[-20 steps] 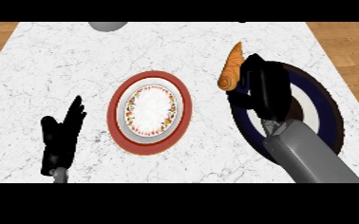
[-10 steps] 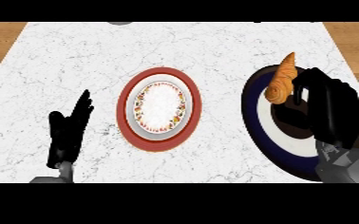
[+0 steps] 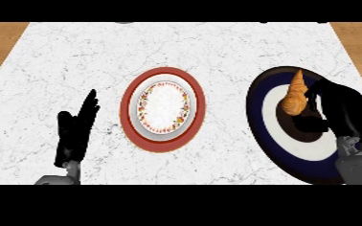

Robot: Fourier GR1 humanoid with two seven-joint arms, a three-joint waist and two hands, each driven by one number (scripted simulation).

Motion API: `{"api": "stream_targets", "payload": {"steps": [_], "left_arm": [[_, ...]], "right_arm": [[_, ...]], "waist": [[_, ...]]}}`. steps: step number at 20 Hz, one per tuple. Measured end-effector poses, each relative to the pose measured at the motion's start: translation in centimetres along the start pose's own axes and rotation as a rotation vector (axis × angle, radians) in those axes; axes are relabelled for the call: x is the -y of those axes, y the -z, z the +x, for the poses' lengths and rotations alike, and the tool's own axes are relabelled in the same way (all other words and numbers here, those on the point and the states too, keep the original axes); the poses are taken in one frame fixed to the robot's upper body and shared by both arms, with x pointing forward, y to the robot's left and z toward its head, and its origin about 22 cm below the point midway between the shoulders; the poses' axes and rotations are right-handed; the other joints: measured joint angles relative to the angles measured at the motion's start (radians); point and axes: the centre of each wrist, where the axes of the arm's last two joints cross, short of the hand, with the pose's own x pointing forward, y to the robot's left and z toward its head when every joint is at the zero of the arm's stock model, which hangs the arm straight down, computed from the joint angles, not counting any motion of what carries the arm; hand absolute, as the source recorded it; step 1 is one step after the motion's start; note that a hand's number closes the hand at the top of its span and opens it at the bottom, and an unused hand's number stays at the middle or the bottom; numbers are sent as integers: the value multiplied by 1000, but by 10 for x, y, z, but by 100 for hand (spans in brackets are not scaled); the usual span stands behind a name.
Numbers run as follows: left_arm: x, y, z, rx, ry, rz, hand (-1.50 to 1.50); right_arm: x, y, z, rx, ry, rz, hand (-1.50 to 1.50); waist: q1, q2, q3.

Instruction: Pick the croissant from the plate and place it in the plate

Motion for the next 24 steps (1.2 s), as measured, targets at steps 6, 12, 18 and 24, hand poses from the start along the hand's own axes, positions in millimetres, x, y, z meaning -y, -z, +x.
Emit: {"api": "stream_targets", "payload": {"steps": [6, 12, 18, 24], "left_arm": [[-4, 0, 1, 2, 6, 5, 0], [-6, -1, 4, -3, -1, 11, 0], [-7, 0, 1, -11, -6, 20, 0], [-3, 9, 7, -2, -1, 14, 0]], "right_arm": [[-4, 8, -16, 26, 12, 146, -150], [8, 5, -23, 194, 256, 92, -150], [24, 0, -38, 255, 632, -26, -150], [30, -6, -84, 282, 794, -17, -150]], "waist": [[0, -1, 0], [-9, -4, 1], [-19, -5, 2], [-11, -2, 0]]}}
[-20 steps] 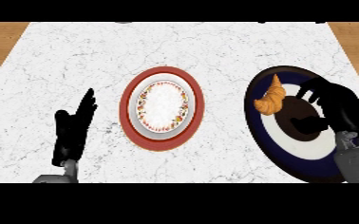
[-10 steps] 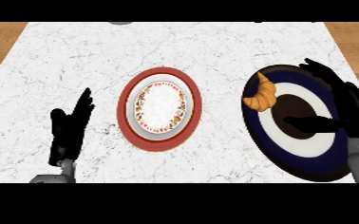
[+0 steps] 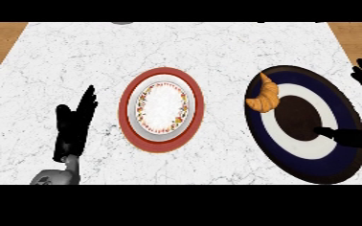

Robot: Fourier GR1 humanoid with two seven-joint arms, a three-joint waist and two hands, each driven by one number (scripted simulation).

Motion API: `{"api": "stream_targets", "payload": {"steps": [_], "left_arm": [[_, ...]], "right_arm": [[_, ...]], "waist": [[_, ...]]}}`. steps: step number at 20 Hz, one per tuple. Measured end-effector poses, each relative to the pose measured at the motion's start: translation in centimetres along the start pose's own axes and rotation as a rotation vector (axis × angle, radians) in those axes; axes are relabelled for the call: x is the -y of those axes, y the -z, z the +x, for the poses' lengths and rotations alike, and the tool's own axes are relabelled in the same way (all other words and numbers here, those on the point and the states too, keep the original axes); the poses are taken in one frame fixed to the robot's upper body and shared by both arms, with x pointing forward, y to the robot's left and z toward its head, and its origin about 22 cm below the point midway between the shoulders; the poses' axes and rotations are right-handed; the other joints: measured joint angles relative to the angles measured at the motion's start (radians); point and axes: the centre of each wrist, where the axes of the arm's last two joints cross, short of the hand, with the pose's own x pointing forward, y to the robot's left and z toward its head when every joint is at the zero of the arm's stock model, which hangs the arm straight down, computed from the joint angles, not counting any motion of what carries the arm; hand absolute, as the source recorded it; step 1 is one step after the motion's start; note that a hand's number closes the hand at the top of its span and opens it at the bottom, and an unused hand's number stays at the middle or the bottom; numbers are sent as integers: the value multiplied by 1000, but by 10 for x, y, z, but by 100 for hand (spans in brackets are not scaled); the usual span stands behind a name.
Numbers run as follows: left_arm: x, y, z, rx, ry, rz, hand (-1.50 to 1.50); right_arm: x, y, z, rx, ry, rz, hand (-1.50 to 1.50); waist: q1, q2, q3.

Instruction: Pick the croissant from the plate and place it in the plate

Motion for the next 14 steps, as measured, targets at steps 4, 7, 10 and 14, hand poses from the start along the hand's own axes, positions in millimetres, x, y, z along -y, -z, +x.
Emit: {"api": "stream_targets", "payload": {"steps": [4, 7, 10, 14], "left_arm": [[-1, -7, -6, 1, 1, -8, 0], [3, -13, -7, 2, 3, -10, 0], [0, -13, -4, 3, 6, -3, 0], [2, -10, -3, -1, 7, -5, 0]], "right_arm": [[10, -15, -17, 25, 50, 15, -150], [11, -21, -25, 47, 54, 29, -150], [15, -26, -33, 67, 58, 38, -150], [5, -27, -36, 56, 36, 25, -150]], "waist": [[5, 0, 0], [7, 0, 0], [8, 1, 0], [8, 1, 0]]}}
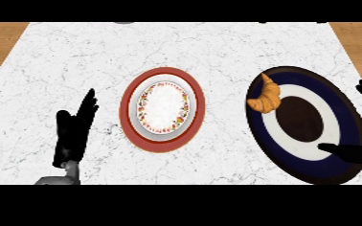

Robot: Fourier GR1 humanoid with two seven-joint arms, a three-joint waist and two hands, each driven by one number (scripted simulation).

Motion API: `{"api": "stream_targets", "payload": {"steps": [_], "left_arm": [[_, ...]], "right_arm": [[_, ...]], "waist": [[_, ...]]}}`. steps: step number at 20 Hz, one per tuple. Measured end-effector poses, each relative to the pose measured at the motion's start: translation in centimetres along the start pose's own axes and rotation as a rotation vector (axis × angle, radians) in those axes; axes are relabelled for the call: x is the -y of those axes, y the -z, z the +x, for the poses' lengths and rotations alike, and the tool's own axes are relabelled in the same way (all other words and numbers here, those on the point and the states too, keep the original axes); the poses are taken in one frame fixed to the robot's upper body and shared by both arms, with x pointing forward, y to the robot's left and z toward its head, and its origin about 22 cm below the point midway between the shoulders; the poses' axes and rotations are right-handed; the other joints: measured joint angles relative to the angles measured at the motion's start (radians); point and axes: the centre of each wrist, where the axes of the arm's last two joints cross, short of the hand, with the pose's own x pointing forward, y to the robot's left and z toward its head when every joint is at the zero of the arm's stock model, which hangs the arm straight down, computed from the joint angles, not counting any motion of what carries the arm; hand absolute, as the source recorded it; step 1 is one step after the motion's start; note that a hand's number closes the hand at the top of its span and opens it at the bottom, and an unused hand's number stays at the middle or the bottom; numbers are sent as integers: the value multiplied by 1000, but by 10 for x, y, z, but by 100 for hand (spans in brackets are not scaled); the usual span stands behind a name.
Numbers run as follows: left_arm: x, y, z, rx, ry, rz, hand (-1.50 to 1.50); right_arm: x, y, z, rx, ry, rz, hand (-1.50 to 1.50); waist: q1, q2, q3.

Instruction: Pick the croissant from the plate and place it in the plate

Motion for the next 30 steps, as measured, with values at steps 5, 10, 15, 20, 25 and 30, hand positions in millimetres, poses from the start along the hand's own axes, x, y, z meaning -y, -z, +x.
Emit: {"api": "stream_targets", "payload": {"steps": [5, 10, 15, 20, 25, 30], "left_arm": [[-2, -1, 0, 3, -9, -3, 0], [-4, 4, 0, 3, -1, -1, 0], [-7, 7, 0, 3, -1, -3, 0], [-6, 9, 0, 2, -9, -7, 0], [-7, 8, -2, 0, -5, -3, 0], [-3, 8, 1, 1, -6, -2, 0]], "right_arm": [[-9, 2, -5, -32, -47, -29, -150], [-10, 5, -11, -53, -78, -52, -150], [-2, -1, -21, -77, -118, -80, -150], [19, -5, -30, -100, -138, -97, -150], [34, -6, -41, -116, -157, -121, -150], [53, -24, -55, -120, -161, -160, -150]], "waist": [[1, 0, 0], [1, 0, 0], [1, 0, 0], [0, 0, 0], [1, 0, 0], [1, 0, 0]]}}
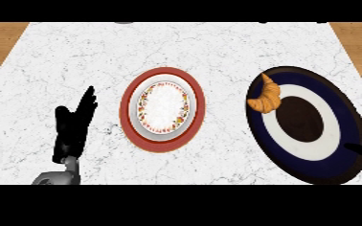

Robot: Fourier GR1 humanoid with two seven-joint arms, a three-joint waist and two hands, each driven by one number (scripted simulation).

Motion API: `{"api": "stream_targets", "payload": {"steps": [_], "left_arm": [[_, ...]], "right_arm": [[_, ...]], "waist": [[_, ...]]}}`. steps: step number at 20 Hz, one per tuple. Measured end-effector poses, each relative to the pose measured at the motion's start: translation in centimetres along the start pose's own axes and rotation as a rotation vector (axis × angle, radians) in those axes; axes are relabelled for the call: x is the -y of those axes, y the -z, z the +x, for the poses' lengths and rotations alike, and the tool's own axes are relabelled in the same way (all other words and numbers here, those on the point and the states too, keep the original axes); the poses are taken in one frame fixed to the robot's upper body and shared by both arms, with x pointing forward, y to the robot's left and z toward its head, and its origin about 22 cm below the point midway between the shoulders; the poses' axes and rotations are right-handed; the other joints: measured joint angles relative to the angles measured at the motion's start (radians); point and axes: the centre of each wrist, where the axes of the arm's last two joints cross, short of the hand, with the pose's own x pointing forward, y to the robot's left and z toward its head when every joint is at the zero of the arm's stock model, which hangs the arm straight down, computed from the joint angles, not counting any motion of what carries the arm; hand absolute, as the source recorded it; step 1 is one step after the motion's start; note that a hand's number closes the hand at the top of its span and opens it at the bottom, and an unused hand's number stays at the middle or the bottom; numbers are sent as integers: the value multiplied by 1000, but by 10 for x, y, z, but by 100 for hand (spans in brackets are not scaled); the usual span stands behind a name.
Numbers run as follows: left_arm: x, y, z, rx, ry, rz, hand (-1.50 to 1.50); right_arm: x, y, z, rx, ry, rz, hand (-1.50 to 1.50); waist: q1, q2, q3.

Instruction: Pick the croissant from the plate and place it in the plate

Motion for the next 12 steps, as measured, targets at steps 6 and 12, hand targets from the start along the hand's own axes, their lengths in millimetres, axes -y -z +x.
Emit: {"api": "stream_targets", "payload": {"steps": [6, 12], "left_arm": [[1, -2, -8, 0, 3, 0, 0], [2, -3, -4, 3, 2, -2, 0]], "right_arm": [[28, -1, -9, 3, 4, -48, -150], [36, -2, -22, -30, -17, -118, -150]], "waist": [[0, 0, 0], [2, 0, 0]]}}
